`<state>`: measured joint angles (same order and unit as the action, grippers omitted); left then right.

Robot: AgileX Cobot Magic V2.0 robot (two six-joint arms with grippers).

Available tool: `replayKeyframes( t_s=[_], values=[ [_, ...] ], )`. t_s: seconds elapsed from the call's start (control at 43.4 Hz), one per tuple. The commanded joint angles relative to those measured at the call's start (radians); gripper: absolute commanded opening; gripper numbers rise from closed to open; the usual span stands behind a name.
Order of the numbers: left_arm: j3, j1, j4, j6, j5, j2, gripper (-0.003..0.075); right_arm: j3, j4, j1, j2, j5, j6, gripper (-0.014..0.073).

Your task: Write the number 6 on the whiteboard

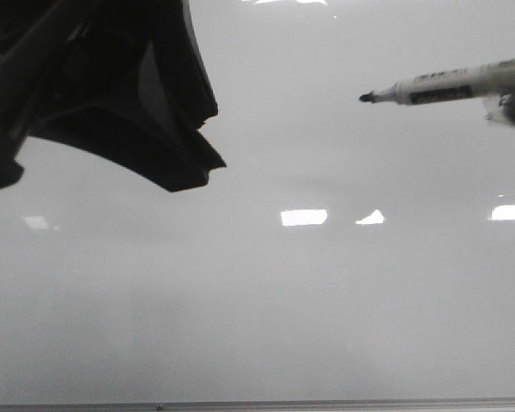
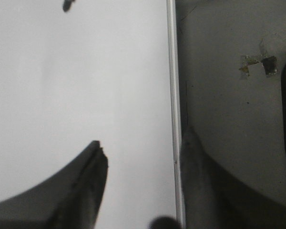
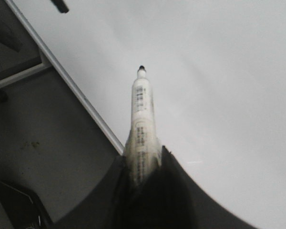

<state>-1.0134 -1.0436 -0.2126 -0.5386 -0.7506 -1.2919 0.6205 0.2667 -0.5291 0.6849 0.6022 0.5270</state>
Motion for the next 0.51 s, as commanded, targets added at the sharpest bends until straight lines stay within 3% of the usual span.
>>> replayKeyframes(
  t_s=[0.0, 0.046, 0.253, 0.484],
  values=[
    [-0.033, -0.004, 0.01, 0.014, 0.051, 0.032, 0.005, 0.022, 0.004, 0.015, -0.037, -0.058, -0.005, -0.0069],
    [-0.033, -0.002, 0.021, 0.032, 0.053, 0.032, -0.0019, 0.022, 0.004, 0.015, -0.048, -0.059, -0.005, -0.0069],
    [-0.002, 0.1, 0.145, 0.071, 0.14, 0.1, -0.002, 0.022, 0.004, 0.015, -0.049, -0.08, -0.005, -0.0069],
    [0.225, 0.265, 0.274, 0.071, 0.346, 0.371, -0.002, 0.022, 0.004, 0.015, -0.046, -0.165, -0.005, -0.0069]
  ],
)
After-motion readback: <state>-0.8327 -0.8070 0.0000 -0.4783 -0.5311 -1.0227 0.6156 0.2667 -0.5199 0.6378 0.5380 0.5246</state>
